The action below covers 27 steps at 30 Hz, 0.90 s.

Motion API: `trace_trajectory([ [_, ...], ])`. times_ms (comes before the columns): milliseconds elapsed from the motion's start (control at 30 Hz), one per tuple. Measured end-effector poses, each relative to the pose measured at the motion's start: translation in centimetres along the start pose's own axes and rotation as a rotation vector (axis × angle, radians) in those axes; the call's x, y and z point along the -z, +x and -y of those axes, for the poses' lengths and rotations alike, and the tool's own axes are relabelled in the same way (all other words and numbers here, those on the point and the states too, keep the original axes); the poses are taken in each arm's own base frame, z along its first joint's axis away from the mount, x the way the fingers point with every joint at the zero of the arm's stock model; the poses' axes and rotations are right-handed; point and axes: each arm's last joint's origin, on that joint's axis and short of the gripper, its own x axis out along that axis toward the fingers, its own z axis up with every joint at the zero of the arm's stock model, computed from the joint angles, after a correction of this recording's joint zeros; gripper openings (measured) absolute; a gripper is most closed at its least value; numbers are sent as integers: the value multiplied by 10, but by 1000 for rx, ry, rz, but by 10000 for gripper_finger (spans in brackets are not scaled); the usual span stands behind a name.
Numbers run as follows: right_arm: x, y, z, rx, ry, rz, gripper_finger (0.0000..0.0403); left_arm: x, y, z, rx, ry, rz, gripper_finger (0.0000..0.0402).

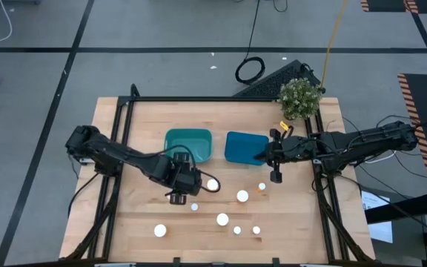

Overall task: Pick and place medicine bottles into bin by pill shape (circle, oval)
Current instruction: Put the large orange capsule bottle into the green bin

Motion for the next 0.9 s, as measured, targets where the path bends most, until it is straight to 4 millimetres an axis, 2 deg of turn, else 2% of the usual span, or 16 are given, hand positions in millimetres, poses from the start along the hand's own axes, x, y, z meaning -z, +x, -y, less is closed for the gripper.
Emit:
trace_trajectory([
  [367, 3, 0, 0, 2, 20, -30, 0, -7, -19, -25, -16, 14, -4, 217],
  [900, 2, 0, 0, 1, 14, -25, 0, 5, -39, -60, -37, -29, 7, 218],
])
